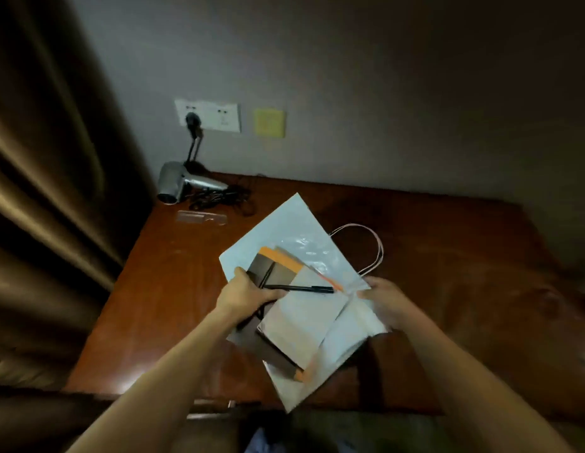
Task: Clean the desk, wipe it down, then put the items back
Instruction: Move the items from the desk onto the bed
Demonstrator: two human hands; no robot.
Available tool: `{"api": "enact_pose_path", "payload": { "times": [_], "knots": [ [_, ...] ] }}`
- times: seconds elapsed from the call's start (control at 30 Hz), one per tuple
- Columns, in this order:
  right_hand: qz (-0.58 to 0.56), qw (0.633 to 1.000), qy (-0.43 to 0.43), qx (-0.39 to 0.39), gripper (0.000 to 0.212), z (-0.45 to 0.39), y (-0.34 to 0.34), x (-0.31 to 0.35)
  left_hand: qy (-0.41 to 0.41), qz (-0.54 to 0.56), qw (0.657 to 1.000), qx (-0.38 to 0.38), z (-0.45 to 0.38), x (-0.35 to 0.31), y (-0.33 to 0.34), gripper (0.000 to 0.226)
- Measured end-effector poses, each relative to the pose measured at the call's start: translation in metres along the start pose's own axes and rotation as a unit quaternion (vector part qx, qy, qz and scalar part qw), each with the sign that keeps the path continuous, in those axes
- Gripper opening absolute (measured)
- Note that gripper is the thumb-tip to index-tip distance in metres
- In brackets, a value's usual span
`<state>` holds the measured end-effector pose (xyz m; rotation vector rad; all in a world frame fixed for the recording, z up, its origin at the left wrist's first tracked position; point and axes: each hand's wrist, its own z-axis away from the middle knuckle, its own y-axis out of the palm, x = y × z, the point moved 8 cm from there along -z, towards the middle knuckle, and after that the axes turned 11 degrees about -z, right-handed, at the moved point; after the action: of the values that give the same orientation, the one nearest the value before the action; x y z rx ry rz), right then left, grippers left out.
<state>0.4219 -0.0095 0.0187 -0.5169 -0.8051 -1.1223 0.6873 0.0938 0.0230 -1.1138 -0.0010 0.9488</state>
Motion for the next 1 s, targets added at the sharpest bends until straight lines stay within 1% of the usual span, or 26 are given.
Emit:
{"api": "enact_pose_path", "payload": {
  "times": [0.07, 0.13, 0.27, 0.4, 0.5, 0.6, 0.7, 0.73, 0.83, 0.93, 1.0],
  "knots": [
    [-0.029, 0.999, -0.017, -0.042, 0.024, 0.028, -0.044, 0.002, 0.035, -0.028, 0.999, 0.001, 0.009, -0.048, 0.010, 0.075],
    [-0.072, 0.993, -0.032, -0.083, 0.025, 0.059, -0.094, -0.002, 0.070, -0.032, 0.997, 0.003, 0.021, -0.096, 0.029, 0.074],
    [-0.138, 0.972, -0.063, -0.179, 0.024, 0.127, -0.207, -0.029, 0.139, 0.001, 0.989, 0.041, 0.055, -0.188, 0.084, 0.079],
    [-0.231, 0.934, -0.086, -0.258, 0.023, 0.201, -0.309, -0.076, 0.186, 0.013, 0.978, 0.091, 0.110, -0.278, 0.157, 0.079],
    [-0.280, 0.901, -0.101, -0.314, 0.024, 0.261, -0.372, -0.117, 0.227, 0.008, 0.963, 0.146, 0.155, -0.340, 0.219, 0.090],
    [-0.317, 0.866, -0.113, -0.370, 0.028, 0.322, -0.430, -0.160, 0.287, -0.020, 0.939, 0.188, 0.201, -0.402, 0.280, 0.102],
    [-0.352, 0.821, -0.128, -0.431, 0.020, 0.385, -0.473, -0.197, 0.339, -0.056, 0.910, 0.231, 0.257, -0.457, 0.339, 0.089],
    [-0.363, 0.806, -0.133, -0.448, 0.019, 0.405, -0.486, -0.210, 0.357, -0.069, 0.899, 0.242, 0.273, -0.474, 0.359, 0.092],
    [-0.390, 0.762, -0.145, -0.496, 0.017, 0.463, -0.518, -0.250, 0.415, -0.107, 0.862, 0.270, 0.319, -0.522, 0.423, 0.113],
    [-0.419, 0.710, -0.149, -0.546, 0.022, 0.511, -0.542, -0.291, 0.461, -0.136, 0.823, 0.302, 0.372, -0.562, 0.480, 0.110],
    [-0.434, 0.679, -0.149, -0.573, 0.022, 0.540, -0.559, -0.317, 0.487, -0.155, 0.797, 0.323, 0.418, -0.586, 0.512, 0.101]
  ]
}}
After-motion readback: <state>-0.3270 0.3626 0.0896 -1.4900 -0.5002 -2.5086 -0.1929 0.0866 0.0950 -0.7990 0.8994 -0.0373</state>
